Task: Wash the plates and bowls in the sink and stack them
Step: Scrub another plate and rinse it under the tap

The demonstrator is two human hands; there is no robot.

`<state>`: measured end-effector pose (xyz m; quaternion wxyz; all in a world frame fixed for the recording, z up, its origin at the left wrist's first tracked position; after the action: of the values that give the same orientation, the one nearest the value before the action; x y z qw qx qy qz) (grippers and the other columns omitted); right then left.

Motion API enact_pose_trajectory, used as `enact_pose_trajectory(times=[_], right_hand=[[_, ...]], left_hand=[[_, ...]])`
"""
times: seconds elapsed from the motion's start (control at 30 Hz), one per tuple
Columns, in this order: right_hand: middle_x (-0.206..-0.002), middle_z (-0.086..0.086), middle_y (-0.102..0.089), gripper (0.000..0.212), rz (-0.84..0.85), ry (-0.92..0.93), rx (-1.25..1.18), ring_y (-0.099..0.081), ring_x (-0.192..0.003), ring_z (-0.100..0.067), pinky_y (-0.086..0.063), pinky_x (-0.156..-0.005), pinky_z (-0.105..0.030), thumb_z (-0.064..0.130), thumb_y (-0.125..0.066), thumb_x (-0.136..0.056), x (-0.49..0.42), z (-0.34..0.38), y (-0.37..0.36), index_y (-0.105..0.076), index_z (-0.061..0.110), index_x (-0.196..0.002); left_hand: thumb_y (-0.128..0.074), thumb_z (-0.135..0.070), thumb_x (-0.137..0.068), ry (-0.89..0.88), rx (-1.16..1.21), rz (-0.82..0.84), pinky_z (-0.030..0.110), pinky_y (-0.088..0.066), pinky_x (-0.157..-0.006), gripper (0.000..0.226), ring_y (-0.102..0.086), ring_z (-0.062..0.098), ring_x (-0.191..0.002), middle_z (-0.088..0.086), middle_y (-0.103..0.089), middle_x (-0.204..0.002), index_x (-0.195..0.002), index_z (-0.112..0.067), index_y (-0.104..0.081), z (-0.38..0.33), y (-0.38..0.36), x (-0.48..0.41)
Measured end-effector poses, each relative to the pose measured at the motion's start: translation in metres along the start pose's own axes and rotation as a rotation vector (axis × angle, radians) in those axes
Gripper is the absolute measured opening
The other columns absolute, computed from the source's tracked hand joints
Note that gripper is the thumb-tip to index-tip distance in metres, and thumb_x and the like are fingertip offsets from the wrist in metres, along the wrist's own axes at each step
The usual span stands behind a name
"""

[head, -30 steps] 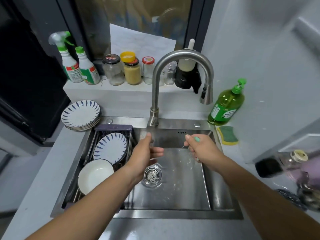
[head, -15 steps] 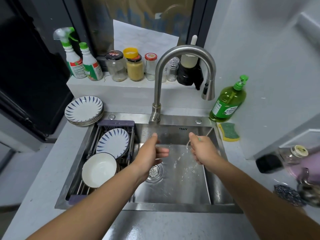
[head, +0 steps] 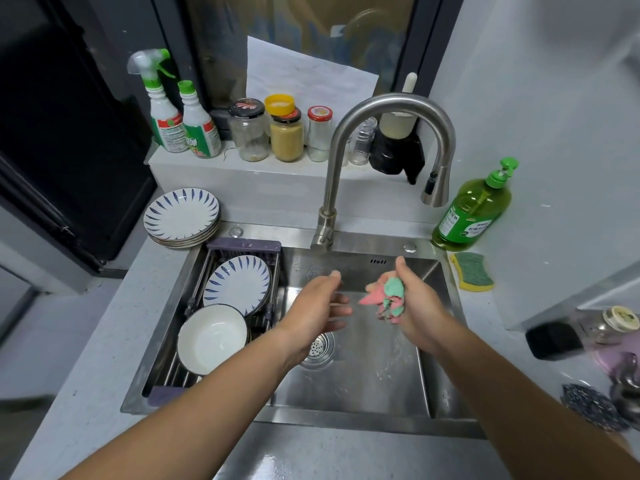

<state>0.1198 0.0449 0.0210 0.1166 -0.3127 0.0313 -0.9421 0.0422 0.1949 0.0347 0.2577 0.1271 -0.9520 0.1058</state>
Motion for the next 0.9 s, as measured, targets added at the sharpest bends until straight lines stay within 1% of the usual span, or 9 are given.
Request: enact_pose_trajectory(times=[0.1, 0.17, 0.23, 0.33, 0.4, 0.47, 0.63, 0.77, 0.9], right_hand=[[-0.108, -0.016, -0.071, 0.040, 0.129, 0.023, -0.105, -0.068, -0.087, -0.025, -0.053, -0.075, -0.035, 0.040, -0.047, -0.102, 0.004, 0.009, -0.037, -0.064, 0.004, -0.106], [-0.109, -0.017, -0.069, 0.036, 0.209, 0.038, -0.110, -0.067, -0.082, -0.026, -0.054, -0.062, -0.032, 0.034, -0.049, -0.101, 0.007, 0.013, -0.062, -0.061, 0.005, -0.118], [-0.098, -0.016, -0.070, 0.029, 0.237, 0.062, -0.025, -0.064, -0.069, -0.024, -0.048, -0.049, -0.028, 0.032, -0.053, -0.099, 0.005, 0.013, -0.085, -0.063, 0.009, -0.113], [-0.096, -0.023, -0.072, 0.021, 0.270, 0.048, 0.047, -0.070, -0.078, -0.032, -0.056, -0.071, -0.040, 0.025, -0.056, -0.099, -0.002, 0.005, -0.120, -0.066, 0.007, -0.104], [-0.093, -0.023, -0.074, 0.023, 0.257, 0.000, 0.065, -0.072, -0.078, -0.033, -0.059, -0.072, -0.040, 0.026, -0.056, -0.100, -0.013, -0.003, -0.138, -0.066, 0.006, -0.100], [-0.083, -0.018, -0.075, 0.026, 0.213, -0.029, 0.111, -0.071, -0.067, -0.026, -0.055, -0.060, -0.032, 0.029, -0.057, -0.100, -0.029, -0.013, -0.151, -0.066, 0.005, -0.096], [-0.072, -0.017, -0.068, 0.031, 0.104, -0.051, 0.309, -0.057, -0.060, -0.023, -0.045, -0.057, -0.028, 0.035, -0.060, -0.098, -0.076, -0.045, -0.172, -0.067, 0.005, -0.093], [-0.064, -0.015, -0.065, 0.029, 0.002, -0.040, 0.470, -0.051, -0.041, -0.015, -0.038, -0.044, -0.023, 0.033, -0.066, -0.095, -0.112, -0.068, -0.188, -0.065, 0.004, -0.097], [-0.059, -0.008, -0.069, 0.017, -0.102, 0.003, 0.604, -0.055, -0.038, -0.007, -0.043, -0.046, -0.023, 0.026, -0.068, -0.091, -0.136, -0.082, -0.196, -0.063, 0.011, -0.096]], left_hand=[[-0.043, -0.040, -0.108, -0.027, -0.012, 0.050, 0.036, -0.054, -0.083, 0.034, -0.070, 0.025, -0.101, 0.008, -0.068, -0.106, -0.117, -0.014, -0.063, -0.009, 0.003, 0.000], [-0.043, -0.040, -0.108, -0.047, -0.030, 0.070, 0.035, -0.055, -0.083, 0.036, -0.069, 0.025, -0.100, 0.006, -0.070, -0.097, -0.118, -0.013, -0.066, -0.015, 0.011, -0.001], [-0.042, -0.041, -0.109, -0.056, -0.006, 0.078, 0.032, -0.056, -0.078, 0.038, -0.066, 0.019, -0.089, -0.003, -0.070, -0.078, -0.113, -0.013, -0.069, -0.019, 0.024, -0.002], [-0.039, -0.049, -0.108, 0.000, 0.046, 0.079, 0.032, -0.060, -0.076, 0.045, -0.069, 0.015, -0.079, -0.001, -0.074, -0.079, -0.105, -0.017, -0.072, -0.025, 0.054, -0.005], [-0.038, -0.053, -0.107, 0.013, 0.015, 0.038, 0.037, -0.058, -0.078, 0.049, -0.069, 0.013, -0.071, 0.000, -0.074, -0.077, -0.108, -0.015, -0.069, -0.031, 0.087, -0.011], [-0.037, -0.052, -0.107, -0.004, -0.040, -0.043, 0.040, -0.056, -0.084, 0.050, -0.068, 0.018, -0.080, 0.007, -0.073, -0.088, -0.113, -0.012, -0.066, -0.038, 0.130, -0.021], [-0.039, -0.059, -0.103, 0.033, -0.222, -0.281, 0.039, -0.048, -0.092, 0.051, -0.062, 0.023, -0.095, 0.011, -0.068, -0.109, -0.112, -0.016, -0.064, -0.015, 0.245, -0.065], [-0.038, -0.064, -0.102, 0.141, -0.345, -0.272, 0.042, -0.043, -0.110, 0.059, -0.059, 0.025, -0.120, 0.002, -0.063, -0.130, -0.131, -0.018, -0.057, 0.023, 0.287, -0.100], [-0.033, -0.058, -0.107, 0.123, -0.365, -0.177, 0.032, -0.036, -0.098, 0.053, -0.051, 0.018, -0.120, -0.002, -0.054, -0.138, -0.145, -0.023, -0.046, 0.026, 0.286, -0.126]])
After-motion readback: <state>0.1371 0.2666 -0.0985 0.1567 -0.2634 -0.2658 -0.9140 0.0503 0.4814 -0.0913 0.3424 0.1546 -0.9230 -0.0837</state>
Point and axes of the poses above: each hand's wrist, its own x-axis away from the middle knuckle, its own y-axis out of the back of the hand, z = x × y, the point moved 10 cm from there along -x, towards the middle knuckle
